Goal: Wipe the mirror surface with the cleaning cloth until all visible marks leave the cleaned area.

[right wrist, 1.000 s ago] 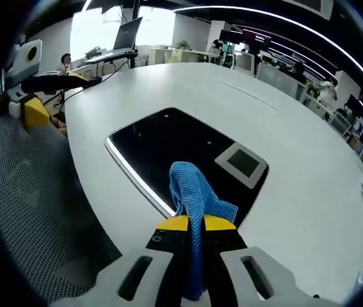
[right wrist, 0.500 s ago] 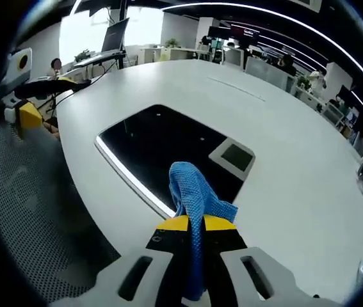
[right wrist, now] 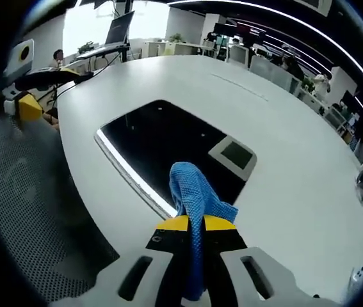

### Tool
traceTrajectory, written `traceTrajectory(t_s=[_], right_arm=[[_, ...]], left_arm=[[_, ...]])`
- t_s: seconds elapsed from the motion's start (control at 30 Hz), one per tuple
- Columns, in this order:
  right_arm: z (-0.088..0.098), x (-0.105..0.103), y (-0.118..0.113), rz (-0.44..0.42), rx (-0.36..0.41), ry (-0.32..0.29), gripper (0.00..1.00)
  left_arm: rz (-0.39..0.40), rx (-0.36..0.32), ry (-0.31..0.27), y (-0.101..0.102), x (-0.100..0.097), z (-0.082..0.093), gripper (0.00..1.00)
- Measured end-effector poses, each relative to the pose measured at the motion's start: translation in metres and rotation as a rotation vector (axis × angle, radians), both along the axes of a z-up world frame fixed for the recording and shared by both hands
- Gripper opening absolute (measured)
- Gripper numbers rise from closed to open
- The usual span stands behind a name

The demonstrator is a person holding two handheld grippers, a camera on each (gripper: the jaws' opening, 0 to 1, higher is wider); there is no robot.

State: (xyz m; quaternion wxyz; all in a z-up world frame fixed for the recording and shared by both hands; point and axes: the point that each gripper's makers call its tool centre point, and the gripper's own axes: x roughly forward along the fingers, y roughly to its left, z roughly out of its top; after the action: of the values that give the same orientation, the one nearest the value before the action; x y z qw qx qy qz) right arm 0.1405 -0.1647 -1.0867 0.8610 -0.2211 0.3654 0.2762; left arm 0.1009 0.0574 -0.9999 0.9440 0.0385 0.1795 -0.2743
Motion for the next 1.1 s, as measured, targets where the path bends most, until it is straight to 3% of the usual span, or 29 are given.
traceTrajectory(t_s=[0.67,1.1], right_arm=[[0.0,0.035,0.001,-0.018,0.011,-0.005,0.0],[0.0,0.064,0.003,-0.004,-0.023,0.003,0.0]], left_arm=[[0.001,-0.002,-0.006,0.0,0.0,0.001,0.75],[0.001,-0.004,-0.009,0.002,0.001,0.001,0.75]])
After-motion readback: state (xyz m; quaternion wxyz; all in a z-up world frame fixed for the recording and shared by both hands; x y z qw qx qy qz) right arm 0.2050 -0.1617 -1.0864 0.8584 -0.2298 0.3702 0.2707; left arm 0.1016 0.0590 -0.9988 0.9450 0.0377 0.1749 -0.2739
